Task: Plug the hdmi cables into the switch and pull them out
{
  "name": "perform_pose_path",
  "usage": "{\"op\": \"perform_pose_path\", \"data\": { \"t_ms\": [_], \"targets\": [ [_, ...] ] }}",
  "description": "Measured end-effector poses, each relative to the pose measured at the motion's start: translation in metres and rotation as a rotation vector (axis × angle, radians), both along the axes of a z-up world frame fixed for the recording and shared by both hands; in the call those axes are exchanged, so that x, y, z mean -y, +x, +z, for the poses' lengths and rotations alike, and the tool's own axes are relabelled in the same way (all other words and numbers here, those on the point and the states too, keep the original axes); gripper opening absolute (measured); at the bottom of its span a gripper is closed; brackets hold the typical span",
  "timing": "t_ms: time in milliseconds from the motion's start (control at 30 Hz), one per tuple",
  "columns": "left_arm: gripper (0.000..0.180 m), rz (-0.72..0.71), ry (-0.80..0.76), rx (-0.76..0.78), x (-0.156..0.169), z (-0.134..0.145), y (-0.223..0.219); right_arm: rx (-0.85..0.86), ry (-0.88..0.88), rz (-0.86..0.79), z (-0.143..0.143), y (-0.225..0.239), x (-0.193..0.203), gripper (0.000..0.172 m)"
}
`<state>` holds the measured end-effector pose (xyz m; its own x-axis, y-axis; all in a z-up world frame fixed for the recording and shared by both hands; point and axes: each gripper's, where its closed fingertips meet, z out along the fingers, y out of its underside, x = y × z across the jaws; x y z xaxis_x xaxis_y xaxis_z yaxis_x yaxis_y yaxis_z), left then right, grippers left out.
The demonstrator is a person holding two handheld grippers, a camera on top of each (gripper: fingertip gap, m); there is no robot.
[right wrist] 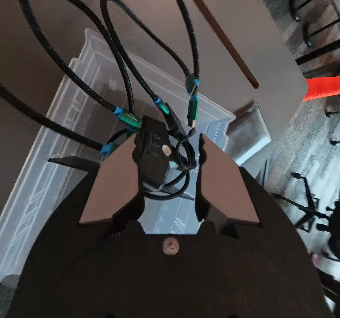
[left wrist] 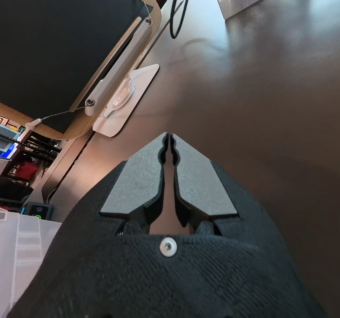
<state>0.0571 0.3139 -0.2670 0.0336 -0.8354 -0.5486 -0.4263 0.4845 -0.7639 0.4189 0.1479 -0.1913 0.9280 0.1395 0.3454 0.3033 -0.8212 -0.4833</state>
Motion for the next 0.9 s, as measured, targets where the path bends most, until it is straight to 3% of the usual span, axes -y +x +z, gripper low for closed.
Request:
{"op": "perform_pose_path", "data": {
  "t_ms": [200,333,433,567,633,767,833,900],
  "targets": [
    [0.013,0.036,-0.01,0.013,0.014,0.002,-0.003,-0.233,0.322,0.006,0.028,-0.045,0.038,0.065],
    [0.021,0.049,-0.183,0.166,0.047,0.032,-0.021,-0.377,0.464,0.074,0.042,-0.087,0.073,0.067],
    [0.024,0.149,-0.187,0.211,0.049,0.054,-0.057,-0.417,0.519,0.138,0.043,-0.114,0.096,0.069],
    [0.032,0.293,-0.201,0.299,0.041,0.09,-0.12,-0.335,0.43,0.135,0.013,-0.135,0.113,0.081],
    [0.034,0.41,-0.186,0.374,0.026,0.107,-0.156,-0.27,0.361,0.093,-0.009,-0.138,0.118,0.078],
    [0.04,0.624,-0.187,0.369,-0.015,0.098,-0.211,-0.151,0.249,0.052,-0.05,-0.144,0.115,0.08],
    [0.05,0.692,-0.196,0.302,-0.034,0.079,-0.221,-0.078,0.216,0.012,-0.064,-0.138,0.111,0.064],
    [0.05,0.739,-0.19,0.26,-0.052,0.062,-0.223,-0.028,0.181,-0.023,-0.074,-0.132,0.109,0.035]
  ]
}}
